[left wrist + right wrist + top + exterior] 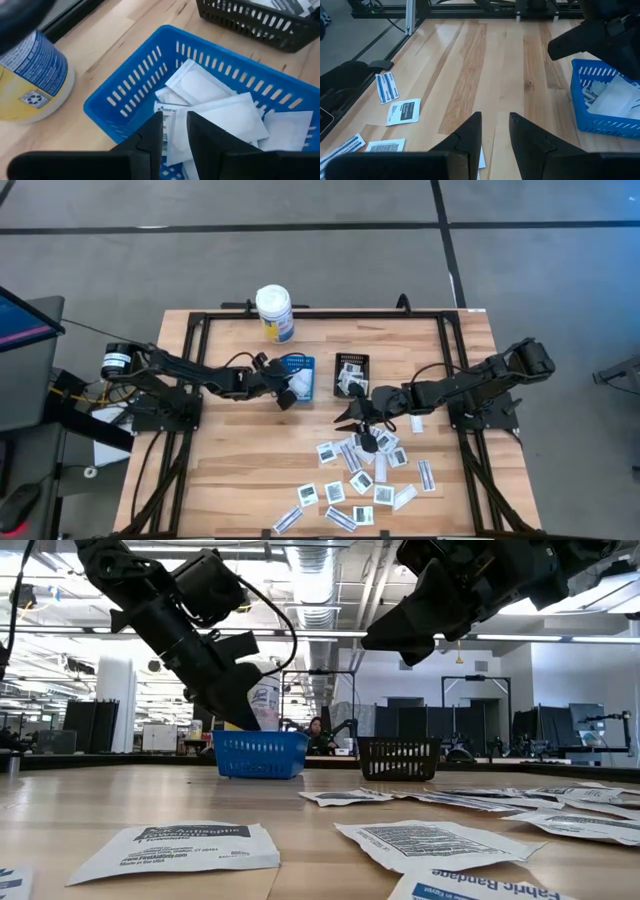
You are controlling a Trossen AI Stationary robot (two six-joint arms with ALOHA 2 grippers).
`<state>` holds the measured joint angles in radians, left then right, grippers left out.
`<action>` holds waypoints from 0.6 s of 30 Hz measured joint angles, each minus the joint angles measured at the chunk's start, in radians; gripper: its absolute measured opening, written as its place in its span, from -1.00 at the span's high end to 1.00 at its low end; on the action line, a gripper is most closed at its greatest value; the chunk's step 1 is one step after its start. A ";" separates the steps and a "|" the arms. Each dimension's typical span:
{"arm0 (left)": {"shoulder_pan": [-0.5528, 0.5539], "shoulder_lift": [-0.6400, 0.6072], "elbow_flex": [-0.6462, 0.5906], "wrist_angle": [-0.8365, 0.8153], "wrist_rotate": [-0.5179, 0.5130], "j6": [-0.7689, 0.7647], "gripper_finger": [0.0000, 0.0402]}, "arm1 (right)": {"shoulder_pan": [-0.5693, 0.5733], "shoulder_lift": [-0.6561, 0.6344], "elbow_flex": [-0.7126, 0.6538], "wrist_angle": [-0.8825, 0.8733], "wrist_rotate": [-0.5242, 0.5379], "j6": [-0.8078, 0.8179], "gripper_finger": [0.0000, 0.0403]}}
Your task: Pick & Place First Aid Supplies
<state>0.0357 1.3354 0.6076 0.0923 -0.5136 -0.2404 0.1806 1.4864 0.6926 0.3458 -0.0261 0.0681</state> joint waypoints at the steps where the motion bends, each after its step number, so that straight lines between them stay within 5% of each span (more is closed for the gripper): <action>1: 0.000 0.000 0.000 0.006 0.000 0.000 0.56 | 0.000 0.000 0.000 0.000 0.000 0.000 0.54; 5: -0.018 -0.012 0.000 0.071 0.078 -0.003 0.58 | 0.000 0.000 0.000 0.000 0.000 0.000 0.54; 12: -0.160 -0.026 0.001 0.186 0.429 -0.051 0.66 | 0.010 0.000 0.000 -0.008 0.000 -0.055 0.54; 18: -0.362 0.014 0.001 0.186 0.462 -0.107 0.71 | 0.073 0.035 0.004 0.010 -0.003 -0.092 0.54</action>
<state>-0.3260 1.3498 0.6083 0.2780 -0.0513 -0.3475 0.2538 1.5210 0.6961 0.3561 -0.0292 -0.0235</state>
